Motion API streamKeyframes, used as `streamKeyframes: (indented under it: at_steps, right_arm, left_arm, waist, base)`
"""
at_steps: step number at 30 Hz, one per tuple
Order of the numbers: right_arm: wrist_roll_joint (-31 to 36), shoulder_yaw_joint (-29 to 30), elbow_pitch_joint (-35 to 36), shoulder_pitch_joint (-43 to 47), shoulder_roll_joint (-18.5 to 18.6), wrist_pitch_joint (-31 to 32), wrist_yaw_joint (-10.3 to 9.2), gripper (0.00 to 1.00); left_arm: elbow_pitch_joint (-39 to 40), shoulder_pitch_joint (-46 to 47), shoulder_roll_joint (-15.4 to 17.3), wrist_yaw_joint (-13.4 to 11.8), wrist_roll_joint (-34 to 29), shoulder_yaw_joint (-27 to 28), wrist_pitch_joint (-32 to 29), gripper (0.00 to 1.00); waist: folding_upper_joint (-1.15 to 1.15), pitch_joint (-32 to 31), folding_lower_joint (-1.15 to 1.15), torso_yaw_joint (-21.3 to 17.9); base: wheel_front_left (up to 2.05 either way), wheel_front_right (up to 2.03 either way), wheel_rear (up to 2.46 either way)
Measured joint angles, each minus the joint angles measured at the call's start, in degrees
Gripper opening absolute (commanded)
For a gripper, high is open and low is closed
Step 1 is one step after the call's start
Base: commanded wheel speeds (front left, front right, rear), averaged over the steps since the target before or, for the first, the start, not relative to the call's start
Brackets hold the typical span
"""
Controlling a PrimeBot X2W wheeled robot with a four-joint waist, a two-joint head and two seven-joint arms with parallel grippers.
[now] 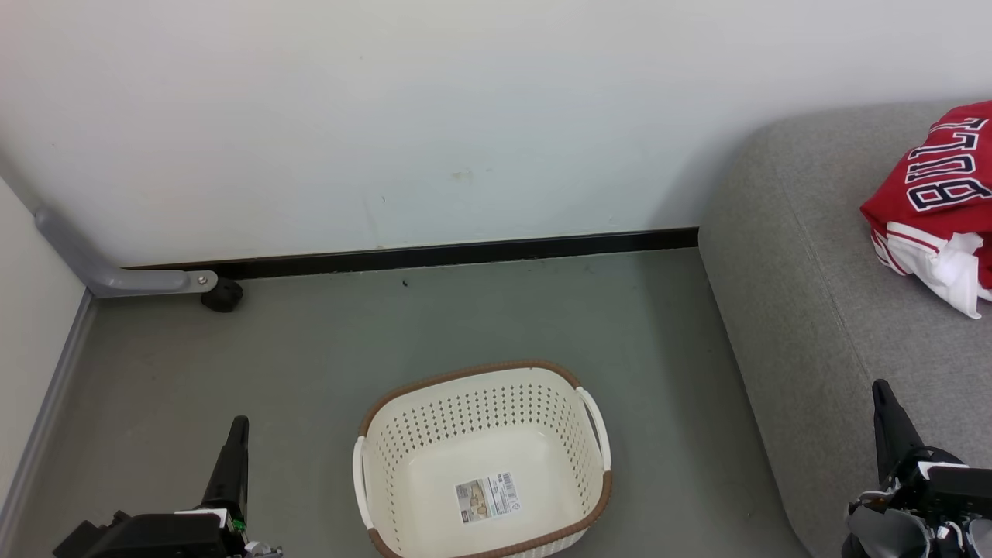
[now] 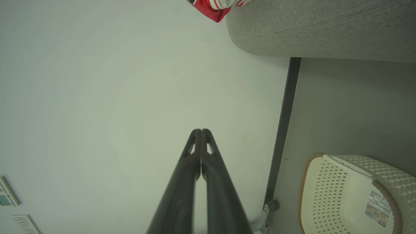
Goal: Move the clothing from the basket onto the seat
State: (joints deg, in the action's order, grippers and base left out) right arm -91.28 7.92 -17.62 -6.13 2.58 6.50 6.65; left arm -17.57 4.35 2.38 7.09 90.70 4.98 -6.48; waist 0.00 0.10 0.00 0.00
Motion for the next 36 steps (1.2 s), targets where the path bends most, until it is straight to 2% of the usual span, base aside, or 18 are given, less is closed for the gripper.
streamKeyframes:
  at_steps: [36]
  right_arm:
    - [-0.05, -0.01, 0.15, 0.03, -0.03, -0.01, 0.00, 0.00]
  left_arm:
    - [0.15, 0.00, -0.04, 0.00, 0.00, -0.01, 0.00, 0.00]
  waist:
    - [0.00, 0.01, 0.00, 0.00]
  base:
    - [0.00, 0.00, 0.00]
